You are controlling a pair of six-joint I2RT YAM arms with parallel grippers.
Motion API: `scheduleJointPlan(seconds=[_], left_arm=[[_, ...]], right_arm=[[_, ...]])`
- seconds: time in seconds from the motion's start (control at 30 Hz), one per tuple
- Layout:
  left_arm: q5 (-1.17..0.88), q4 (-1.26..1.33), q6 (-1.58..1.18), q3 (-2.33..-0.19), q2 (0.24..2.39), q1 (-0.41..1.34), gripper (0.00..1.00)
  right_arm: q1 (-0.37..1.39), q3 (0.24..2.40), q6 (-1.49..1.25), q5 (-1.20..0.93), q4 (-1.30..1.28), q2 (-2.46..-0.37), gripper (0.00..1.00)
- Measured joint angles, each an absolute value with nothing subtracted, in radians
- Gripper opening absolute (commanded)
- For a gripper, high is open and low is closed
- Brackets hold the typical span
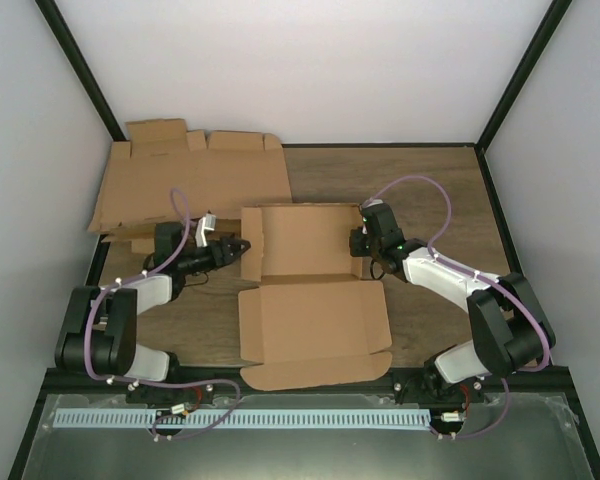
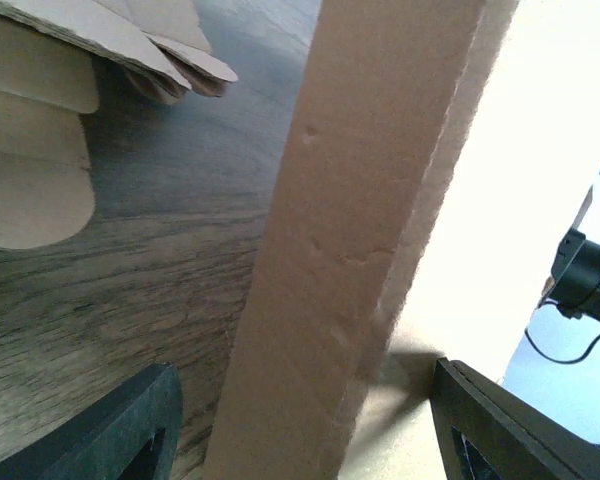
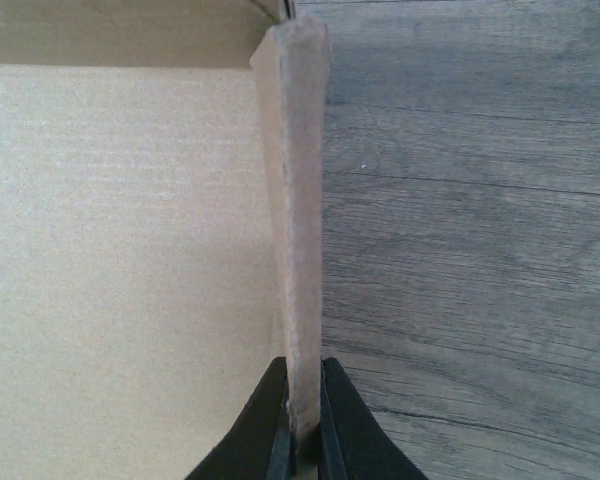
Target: Fold the paper box
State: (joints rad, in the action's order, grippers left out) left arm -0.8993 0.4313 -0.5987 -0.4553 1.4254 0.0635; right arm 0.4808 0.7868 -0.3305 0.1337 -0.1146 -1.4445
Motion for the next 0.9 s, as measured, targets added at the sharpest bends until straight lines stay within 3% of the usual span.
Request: scheduleJointPlan(seconds=[0.33,0.9], left_arm=[[-0.831,0.301,-0.51,-0.538,1.423,0.175,0.63],[-0.302,-0.076,-0.392,-0.742,1.43,0.455,0.6]], right_arm=[[0.481,0.787,-0.331,0.131,-0.115,-1.444,0.01],[0.481,0.788,-0.331,0.132,-0.119,-1.444,0.01]])
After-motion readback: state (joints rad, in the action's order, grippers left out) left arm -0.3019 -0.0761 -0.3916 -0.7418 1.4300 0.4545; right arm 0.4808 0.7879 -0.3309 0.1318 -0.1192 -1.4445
